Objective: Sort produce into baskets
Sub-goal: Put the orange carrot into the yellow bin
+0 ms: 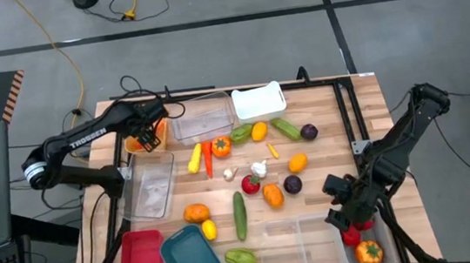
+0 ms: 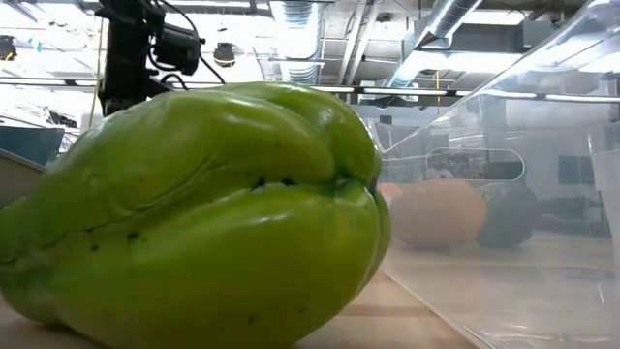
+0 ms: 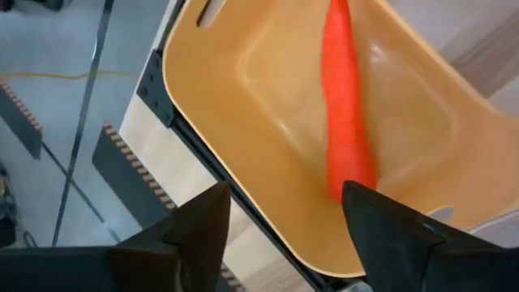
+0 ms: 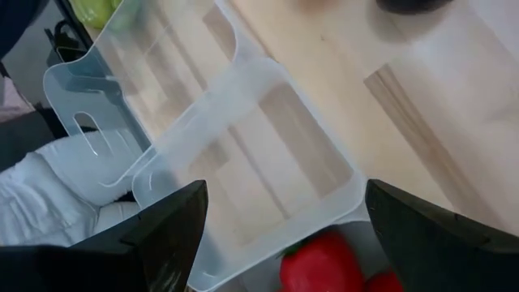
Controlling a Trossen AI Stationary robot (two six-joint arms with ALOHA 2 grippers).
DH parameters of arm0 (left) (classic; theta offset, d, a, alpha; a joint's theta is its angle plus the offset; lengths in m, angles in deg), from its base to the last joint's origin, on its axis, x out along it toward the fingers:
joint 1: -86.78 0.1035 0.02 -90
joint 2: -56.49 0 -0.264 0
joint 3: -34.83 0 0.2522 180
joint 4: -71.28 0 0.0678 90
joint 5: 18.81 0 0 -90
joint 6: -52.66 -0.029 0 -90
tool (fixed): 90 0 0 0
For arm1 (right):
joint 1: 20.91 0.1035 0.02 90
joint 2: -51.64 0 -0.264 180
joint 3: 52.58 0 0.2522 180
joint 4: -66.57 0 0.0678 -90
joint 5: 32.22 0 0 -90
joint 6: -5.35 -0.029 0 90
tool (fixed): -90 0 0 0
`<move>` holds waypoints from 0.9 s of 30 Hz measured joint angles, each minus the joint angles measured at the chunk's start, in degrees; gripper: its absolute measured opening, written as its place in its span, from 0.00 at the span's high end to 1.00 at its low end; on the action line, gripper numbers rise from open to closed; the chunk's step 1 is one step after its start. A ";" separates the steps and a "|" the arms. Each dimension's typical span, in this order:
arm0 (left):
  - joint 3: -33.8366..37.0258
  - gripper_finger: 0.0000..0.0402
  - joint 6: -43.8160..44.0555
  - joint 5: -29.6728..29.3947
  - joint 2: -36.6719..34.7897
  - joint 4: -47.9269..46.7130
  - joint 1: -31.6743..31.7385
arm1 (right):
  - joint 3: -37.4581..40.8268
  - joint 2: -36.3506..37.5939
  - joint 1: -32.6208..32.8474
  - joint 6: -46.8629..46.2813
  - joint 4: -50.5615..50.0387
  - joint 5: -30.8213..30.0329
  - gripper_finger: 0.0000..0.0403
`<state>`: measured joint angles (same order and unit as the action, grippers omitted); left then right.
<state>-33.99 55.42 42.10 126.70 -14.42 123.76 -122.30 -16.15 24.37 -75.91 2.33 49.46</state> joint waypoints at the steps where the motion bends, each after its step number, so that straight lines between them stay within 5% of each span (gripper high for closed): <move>1: 0.00 0.42 -0.09 0.63 0.37 0.00 0.08 | 0.00 0.00 -0.27 0.26 0.01 0.05 0.10; 8: -1.48 0.40 -1.34 10.91 1.19 0.86 -0.20 | 0.00 0.00 -2.05 3.64 0.02 0.25 0.10; 17: -7.19 0.40 8.56 28.51 1.14 2.30 -1.03 | 0.00 0.00 -3.50 5.44 -0.02 0.27 0.10; 22: -7.32 0.40 14.30 38.52 1.14 9.20 -6.67 | 0.00 0.00 -3.48 5.43 -0.02 0.27 0.10; 27: -7.32 0.40 20.52 39.31 1.14 17.90 -16.43 | 0.00 0.00 -3.48 5.42 -0.04 0.27 0.10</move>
<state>-41.32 75.94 81.41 127.84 3.48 107.33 -122.30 -16.15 20.89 -70.49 2.29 49.73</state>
